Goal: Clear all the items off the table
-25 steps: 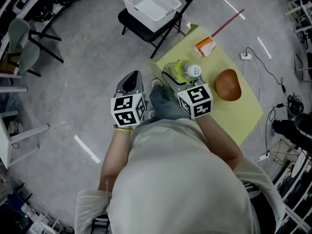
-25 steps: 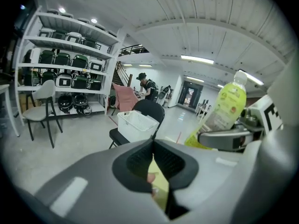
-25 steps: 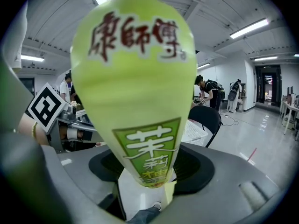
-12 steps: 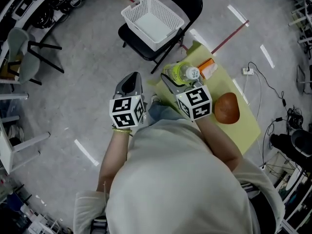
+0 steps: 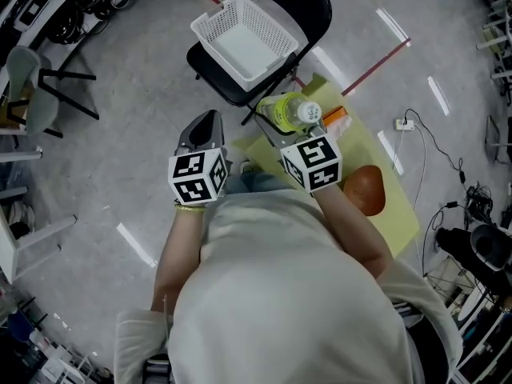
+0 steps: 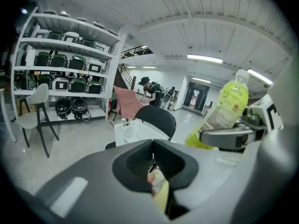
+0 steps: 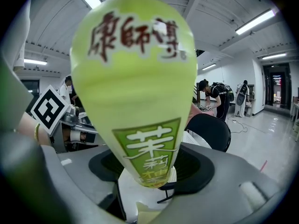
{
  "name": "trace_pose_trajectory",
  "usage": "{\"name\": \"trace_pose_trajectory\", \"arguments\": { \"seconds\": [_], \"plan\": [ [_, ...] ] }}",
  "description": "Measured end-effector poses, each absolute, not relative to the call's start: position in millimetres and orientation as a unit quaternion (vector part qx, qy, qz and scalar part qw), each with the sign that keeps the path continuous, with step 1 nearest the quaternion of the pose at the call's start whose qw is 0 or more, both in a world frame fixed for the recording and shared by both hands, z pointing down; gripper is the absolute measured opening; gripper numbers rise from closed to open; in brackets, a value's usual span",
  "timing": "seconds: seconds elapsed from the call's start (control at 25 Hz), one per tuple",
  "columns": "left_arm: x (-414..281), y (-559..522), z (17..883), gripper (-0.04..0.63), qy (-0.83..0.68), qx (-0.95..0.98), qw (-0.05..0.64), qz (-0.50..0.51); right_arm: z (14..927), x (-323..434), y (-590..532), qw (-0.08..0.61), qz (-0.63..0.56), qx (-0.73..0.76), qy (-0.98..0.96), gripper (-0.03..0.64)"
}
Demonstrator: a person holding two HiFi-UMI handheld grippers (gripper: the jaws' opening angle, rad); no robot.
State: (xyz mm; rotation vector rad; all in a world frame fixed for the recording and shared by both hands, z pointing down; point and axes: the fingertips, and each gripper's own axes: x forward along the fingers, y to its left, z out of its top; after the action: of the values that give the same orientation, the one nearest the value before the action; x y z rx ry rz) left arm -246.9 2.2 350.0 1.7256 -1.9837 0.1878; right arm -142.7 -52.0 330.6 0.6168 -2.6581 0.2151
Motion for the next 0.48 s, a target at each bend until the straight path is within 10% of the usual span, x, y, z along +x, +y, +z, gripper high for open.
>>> {"name": "trace_pose_trajectory", "arguments": {
  "seconds": [0.48],
  "plan": [
    [-271.7, -37.1, 357.9, 0.011, -0.721, 0.64, 0.253, 0.085, 338.2, -161.5, -88.2, 0.204, 0.087, 0.23, -0.948, 0.291]
  ]
}}
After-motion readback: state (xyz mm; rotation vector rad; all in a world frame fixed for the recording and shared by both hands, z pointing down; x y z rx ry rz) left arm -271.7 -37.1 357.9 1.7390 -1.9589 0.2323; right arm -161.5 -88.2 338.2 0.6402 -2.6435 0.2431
